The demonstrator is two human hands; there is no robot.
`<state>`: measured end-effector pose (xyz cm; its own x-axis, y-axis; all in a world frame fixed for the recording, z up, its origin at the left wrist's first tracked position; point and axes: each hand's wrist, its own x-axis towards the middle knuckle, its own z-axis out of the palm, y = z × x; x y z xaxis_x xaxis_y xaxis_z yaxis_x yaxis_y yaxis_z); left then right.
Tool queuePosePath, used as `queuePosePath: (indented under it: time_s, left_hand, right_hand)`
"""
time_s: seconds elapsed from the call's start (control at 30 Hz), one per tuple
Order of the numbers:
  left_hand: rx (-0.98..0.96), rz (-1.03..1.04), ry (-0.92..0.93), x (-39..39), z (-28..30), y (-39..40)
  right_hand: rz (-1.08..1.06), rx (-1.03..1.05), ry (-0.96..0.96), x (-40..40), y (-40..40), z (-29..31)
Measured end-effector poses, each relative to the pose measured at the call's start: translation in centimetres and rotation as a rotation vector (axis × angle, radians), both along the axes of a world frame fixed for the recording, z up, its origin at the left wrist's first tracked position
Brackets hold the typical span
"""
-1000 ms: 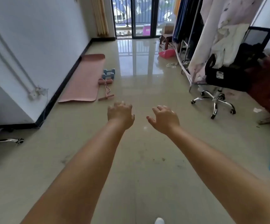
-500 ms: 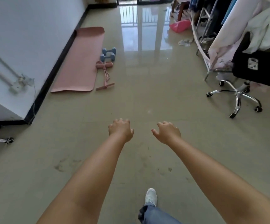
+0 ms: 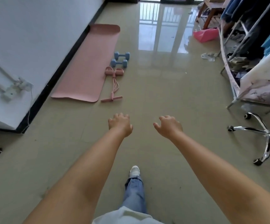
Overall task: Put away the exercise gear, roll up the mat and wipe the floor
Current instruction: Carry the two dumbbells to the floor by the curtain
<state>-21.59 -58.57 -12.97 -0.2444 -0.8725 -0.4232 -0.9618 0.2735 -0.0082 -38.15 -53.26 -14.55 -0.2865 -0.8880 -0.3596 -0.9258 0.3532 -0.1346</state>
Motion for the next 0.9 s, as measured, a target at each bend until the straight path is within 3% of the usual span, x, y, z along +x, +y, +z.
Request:
queuePosePath:
  time_s: [0.4,0.9]
  left_hand:
    - [0.012,0.004,0.015,-11.4,0.1,-29.3]
    - [0.044,0.166,-0.002,-27.6,-1.0,-65.7]
  right_hand:
    - [-0.035,-0.001,0.005,-13.2,-28.8,1.0]
    - [0.162,0.013,0.033,-30.8,-69.0,1.0]
